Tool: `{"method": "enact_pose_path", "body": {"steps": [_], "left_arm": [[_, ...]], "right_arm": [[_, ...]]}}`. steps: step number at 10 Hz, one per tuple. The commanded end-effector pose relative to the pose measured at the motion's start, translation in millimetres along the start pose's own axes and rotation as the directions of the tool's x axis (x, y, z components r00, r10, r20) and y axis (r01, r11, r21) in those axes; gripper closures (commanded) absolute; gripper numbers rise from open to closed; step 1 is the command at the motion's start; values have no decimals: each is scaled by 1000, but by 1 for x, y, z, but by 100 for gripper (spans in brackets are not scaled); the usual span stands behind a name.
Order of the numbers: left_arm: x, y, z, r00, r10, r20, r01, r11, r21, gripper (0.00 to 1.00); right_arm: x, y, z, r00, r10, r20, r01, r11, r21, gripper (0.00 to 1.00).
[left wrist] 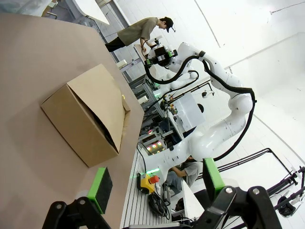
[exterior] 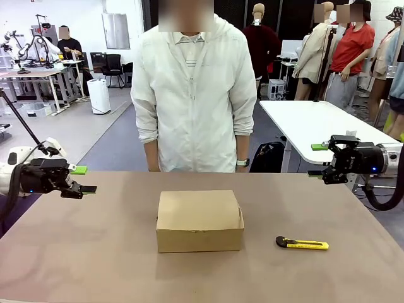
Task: Pack the items into the box.
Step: Close the Mailer Box.
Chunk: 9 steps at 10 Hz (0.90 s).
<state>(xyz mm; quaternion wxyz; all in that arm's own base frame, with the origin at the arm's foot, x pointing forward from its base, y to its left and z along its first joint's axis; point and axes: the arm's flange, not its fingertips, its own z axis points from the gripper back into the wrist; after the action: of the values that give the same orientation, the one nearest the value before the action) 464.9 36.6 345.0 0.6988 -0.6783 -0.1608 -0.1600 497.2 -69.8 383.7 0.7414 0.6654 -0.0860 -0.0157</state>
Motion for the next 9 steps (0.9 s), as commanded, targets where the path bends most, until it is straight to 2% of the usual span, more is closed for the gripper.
{"method": "enact_pose_path", "body": {"steps": [1, 9], "left_arm": [[1, -2, -1, 1000, -19, 8, 19, 1000, -16, 0], [1, -2, -1, 1000, -19, 8, 19, 1000, -16, 0]], "right_arm": [[0, 5, 0, 1000, 9, -11, -9, 1000, 2, 0], [0, 5, 0, 1000, 9, -11, -9, 1000, 2, 0]]}}
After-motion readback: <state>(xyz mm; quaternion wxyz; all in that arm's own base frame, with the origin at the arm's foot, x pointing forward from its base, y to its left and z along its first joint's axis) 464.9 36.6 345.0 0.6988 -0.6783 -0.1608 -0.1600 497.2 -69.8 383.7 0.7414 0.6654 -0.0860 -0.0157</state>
